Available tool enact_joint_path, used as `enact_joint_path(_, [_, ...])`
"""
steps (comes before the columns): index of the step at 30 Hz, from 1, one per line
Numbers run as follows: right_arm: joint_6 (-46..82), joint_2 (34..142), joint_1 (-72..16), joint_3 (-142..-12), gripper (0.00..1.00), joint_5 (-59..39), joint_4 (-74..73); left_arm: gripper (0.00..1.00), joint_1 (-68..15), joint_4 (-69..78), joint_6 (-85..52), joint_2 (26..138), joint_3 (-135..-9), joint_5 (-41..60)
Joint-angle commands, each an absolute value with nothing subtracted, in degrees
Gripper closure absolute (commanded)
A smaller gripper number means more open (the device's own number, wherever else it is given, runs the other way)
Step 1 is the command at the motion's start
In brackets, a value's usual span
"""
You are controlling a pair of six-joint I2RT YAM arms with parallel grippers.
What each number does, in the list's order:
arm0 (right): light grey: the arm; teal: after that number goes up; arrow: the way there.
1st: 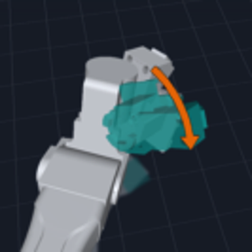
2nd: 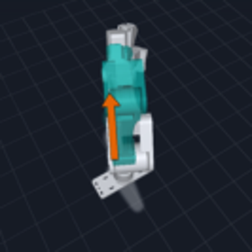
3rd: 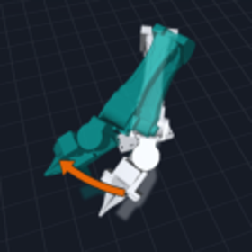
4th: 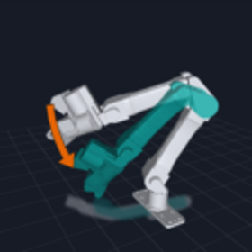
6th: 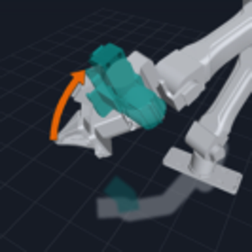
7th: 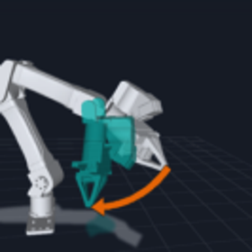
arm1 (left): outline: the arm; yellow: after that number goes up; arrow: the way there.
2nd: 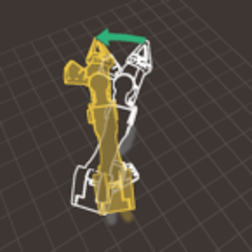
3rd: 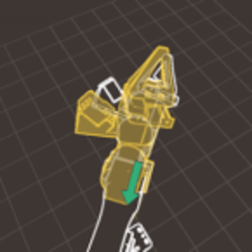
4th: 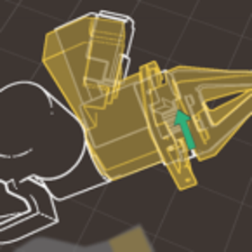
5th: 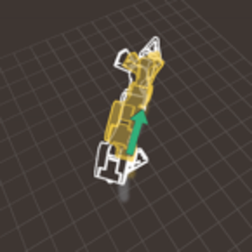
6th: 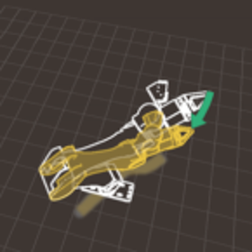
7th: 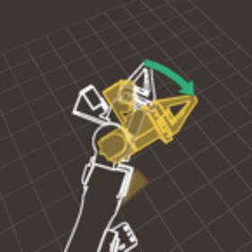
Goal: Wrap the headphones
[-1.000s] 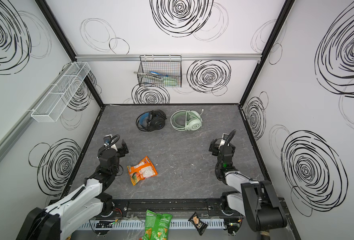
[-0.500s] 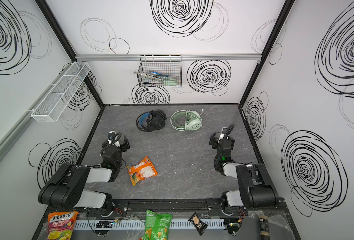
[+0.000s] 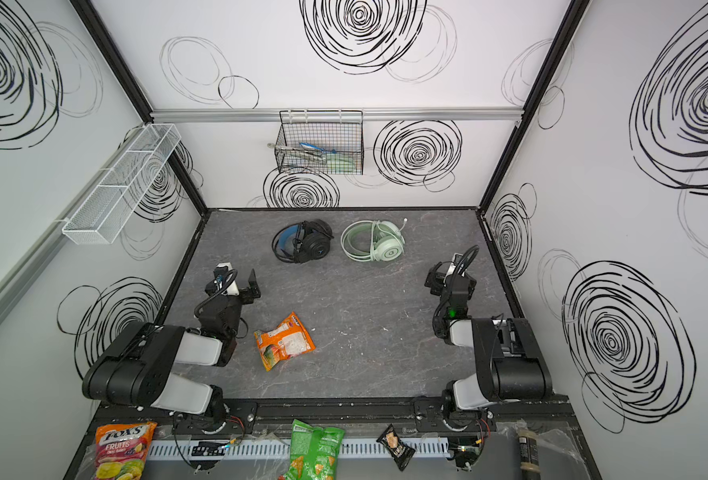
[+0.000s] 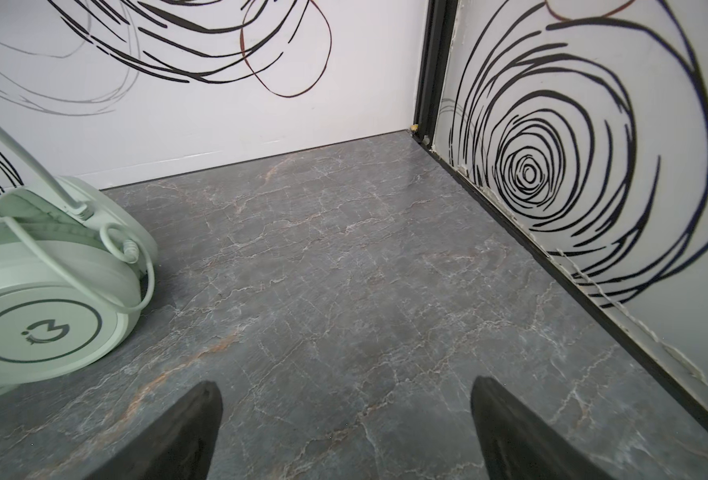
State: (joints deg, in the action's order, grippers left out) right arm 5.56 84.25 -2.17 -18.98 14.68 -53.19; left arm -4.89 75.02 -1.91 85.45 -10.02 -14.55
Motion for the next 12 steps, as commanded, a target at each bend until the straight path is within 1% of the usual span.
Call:
enact_joint_path(1, [4.95,84.20,-2.00,-16.80,0.03,10.83,-58.36,0.04,-5.19,80.77,-1.05,85.82,-9.77,-14.15])
enact_joint_path(3, [3.88,86.43,-1.50,-12.97,0.03,10.21,-68.90,0.04,-5.19,80.68,-1.00,85.86,-9.77,-14.08])
enact_joint_path(4, [3.78,86.56,-1.53,-13.16,0.03,10.45,-69.13,0.04,-5.19,80.68,-1.12,85.87,-9.83,-14.11])
enact_joint_path(6, [5.44,84.75,-1.37,-15.23,0.03,10.31,-61.90,0.04,-5.19,80.45,-1.05,85.87,-9.95,-14.06])
enact_joint_path(8, [5.06,85.04,-1.25,-14.60,0.03,10.19,-63.87,0.04,-5.19,80.32,-1.08,85.91,-9.97,-13.93])
enact_joint_path(12, [5.20,84.55,-1.23,-14.40,0.03,9.95,-63.33,0.04,-5.19,80.53,-1.08,85.83,-9.78,-13.97])
